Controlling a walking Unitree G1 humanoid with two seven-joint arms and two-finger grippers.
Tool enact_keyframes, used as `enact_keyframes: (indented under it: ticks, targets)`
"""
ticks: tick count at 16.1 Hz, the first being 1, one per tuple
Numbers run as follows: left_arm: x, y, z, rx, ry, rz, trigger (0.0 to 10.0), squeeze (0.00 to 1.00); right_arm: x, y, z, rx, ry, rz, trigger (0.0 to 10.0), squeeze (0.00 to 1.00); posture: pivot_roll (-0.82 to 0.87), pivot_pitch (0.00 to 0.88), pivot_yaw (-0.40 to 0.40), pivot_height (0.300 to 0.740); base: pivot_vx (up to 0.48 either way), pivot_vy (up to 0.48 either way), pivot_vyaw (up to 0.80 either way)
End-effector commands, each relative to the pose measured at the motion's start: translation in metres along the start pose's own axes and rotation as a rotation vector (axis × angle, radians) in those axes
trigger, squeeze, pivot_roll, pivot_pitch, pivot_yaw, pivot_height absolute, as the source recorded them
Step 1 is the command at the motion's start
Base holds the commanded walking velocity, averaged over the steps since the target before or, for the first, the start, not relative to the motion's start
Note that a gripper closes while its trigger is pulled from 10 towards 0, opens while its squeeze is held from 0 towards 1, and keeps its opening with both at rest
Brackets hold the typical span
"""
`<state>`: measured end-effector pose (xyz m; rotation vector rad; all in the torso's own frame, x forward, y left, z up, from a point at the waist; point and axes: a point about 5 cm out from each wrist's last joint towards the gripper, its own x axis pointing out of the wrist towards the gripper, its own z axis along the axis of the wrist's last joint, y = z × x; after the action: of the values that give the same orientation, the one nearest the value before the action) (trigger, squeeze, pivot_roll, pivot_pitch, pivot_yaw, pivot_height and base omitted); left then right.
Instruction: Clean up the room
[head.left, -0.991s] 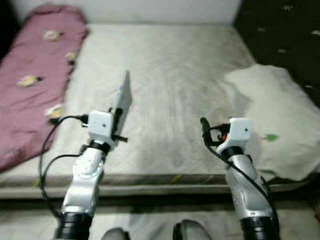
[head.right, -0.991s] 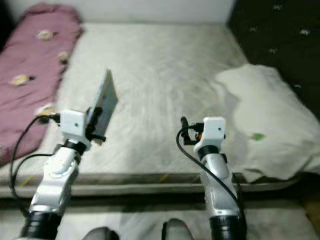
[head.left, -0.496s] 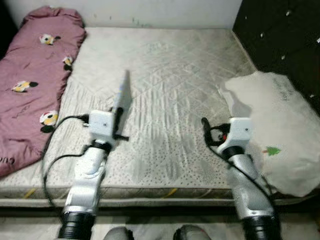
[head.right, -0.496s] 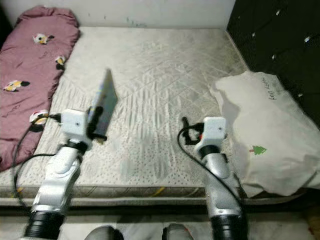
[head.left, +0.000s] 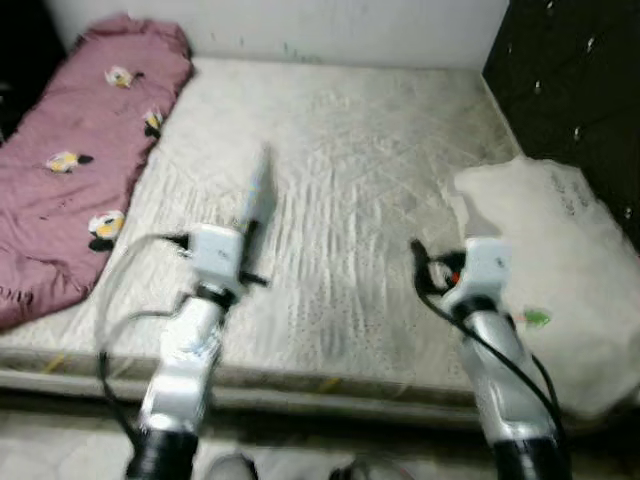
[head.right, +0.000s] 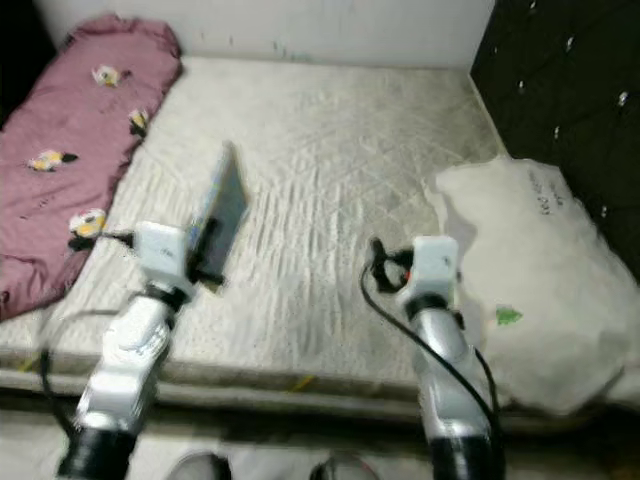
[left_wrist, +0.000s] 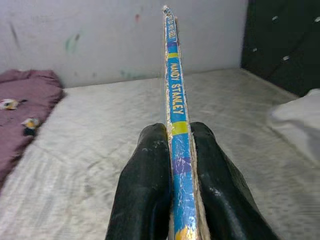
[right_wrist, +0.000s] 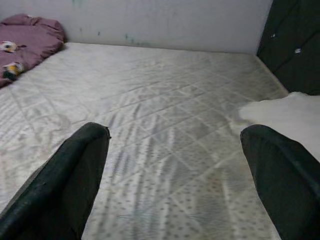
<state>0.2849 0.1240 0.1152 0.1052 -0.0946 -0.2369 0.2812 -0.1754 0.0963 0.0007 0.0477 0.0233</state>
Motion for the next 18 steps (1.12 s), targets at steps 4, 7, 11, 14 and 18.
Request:
enact_keyframes:
  ticks: [4, 7, 11, 14, 18]
  targets:
    - [0.0007, 0.0064, 0.0071, 0.018, -0.034, 0.02, 10.0, 0.0, 0.0012, 0.0019, 0.0007, 0.002, -0.002, -0.002, 10.0, 0.0, -0.05, 0.072, -0.015, 0.74, 0.0, -0.412, -0.23]
    - [0.0013, 0.0062, 0.0074, 0.019, -0.035, 0.02, 10.0, 0.0, 0.0018, 0.0015, 0.0011, 0.0, -0.003, -0.002, 10.0, 0.0, -0.05, 0.071, -0.017, 0.74, 0.0, -0.411, -0.47]
    - [0.0011, 0.0053, 0.0074, 0.004, -0.039, 0.015, 10.0, 0.0, 0.0019, 0.0017, 0.0008, -0.001, -0.003, -0.002, 10.0, 0.0, -0.05, 0.071, -0.017, 0.74, 0.0, -0.276, 0.0]
    - [-0.0005, 0.0053, 0.0056, -0.001, -0.035, 0.017, 10.0, 0.0, 0.0015, 0.0012, -0.0001, -0.003, -0.002, -0.002, 10.0, 0.0, -0.05, 0.07, -0.015, 0.74, 0.0, 0.0, 0.0]
    - [-0.0006, 0.0064, 0.0059, -0.012, -0.038, 0.01, 10.0, 0.0, 0.0014, 0.0019, -0.0005, 0.001, -0.004, 0.002, 10.0, 0.0, -0.05, 0.07, -0.015, 0.74, 0.0, 0.0, 0.0]
